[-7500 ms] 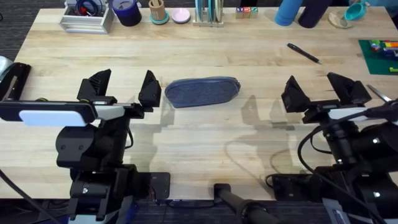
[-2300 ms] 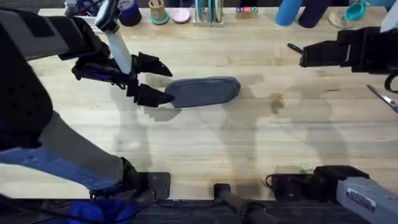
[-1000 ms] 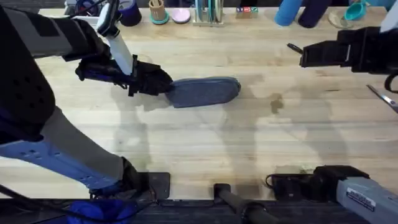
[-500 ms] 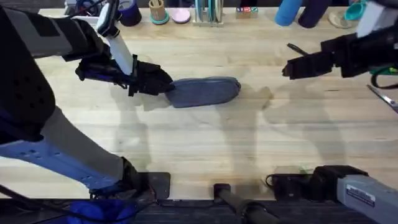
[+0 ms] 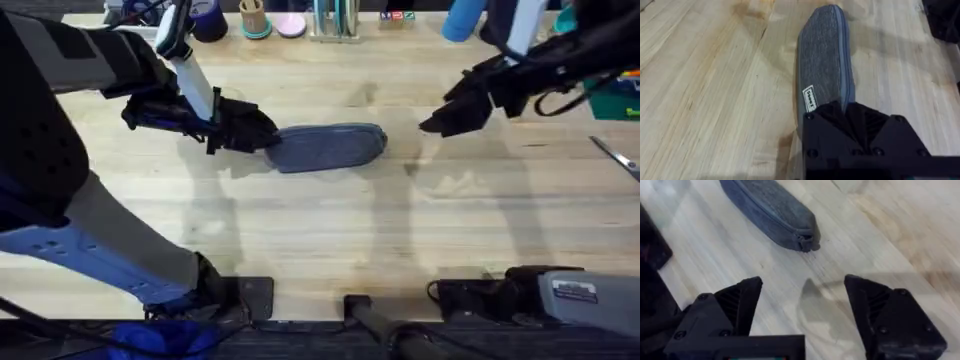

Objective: Unzip the bag, pick up the pens from the table one at a time and place them inside, then zip the bag closed.

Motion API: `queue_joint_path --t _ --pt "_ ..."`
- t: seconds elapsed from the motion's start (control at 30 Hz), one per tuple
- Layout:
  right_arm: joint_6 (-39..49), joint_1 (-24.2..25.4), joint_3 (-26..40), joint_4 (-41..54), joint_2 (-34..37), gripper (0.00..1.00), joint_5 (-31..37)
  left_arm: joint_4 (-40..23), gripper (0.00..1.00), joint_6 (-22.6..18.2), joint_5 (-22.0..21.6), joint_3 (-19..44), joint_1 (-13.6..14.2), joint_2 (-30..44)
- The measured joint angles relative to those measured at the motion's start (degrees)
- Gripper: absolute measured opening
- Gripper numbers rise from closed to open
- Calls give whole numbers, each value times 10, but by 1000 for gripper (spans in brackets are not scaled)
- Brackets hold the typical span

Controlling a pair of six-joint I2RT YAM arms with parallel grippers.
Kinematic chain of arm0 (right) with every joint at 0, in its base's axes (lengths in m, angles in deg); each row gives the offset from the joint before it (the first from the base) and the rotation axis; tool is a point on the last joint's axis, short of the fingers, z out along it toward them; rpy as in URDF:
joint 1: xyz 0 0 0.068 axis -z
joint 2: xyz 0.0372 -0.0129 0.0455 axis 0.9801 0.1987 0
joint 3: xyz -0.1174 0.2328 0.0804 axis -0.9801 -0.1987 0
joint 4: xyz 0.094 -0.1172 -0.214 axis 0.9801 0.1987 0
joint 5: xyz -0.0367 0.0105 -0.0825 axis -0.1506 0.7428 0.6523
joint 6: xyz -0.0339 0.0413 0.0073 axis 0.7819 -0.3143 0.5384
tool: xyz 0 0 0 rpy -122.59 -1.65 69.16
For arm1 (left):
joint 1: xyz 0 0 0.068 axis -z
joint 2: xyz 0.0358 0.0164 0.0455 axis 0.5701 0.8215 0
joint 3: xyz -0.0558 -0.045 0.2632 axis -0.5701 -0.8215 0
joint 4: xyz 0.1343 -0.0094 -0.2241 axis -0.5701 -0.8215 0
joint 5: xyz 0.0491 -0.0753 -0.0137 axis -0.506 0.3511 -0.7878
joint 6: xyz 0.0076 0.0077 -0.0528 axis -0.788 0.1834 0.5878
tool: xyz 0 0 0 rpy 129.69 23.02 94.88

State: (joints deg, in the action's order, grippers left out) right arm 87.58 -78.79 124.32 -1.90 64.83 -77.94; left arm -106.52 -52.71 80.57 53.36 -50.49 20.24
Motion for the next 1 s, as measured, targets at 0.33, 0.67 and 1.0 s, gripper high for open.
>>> queue_joint_path --t 0.33,0.67,1.0 --pt "92 0 0 -35 112 996 -66 0 43 0 0 0 0 0" --pt "148 -2 0 -64 189 990 -97 0 43 0 0 0 0 0" --pt "168 -28 0 -101 213 955 -102 2 43 0 0 0 0 0"
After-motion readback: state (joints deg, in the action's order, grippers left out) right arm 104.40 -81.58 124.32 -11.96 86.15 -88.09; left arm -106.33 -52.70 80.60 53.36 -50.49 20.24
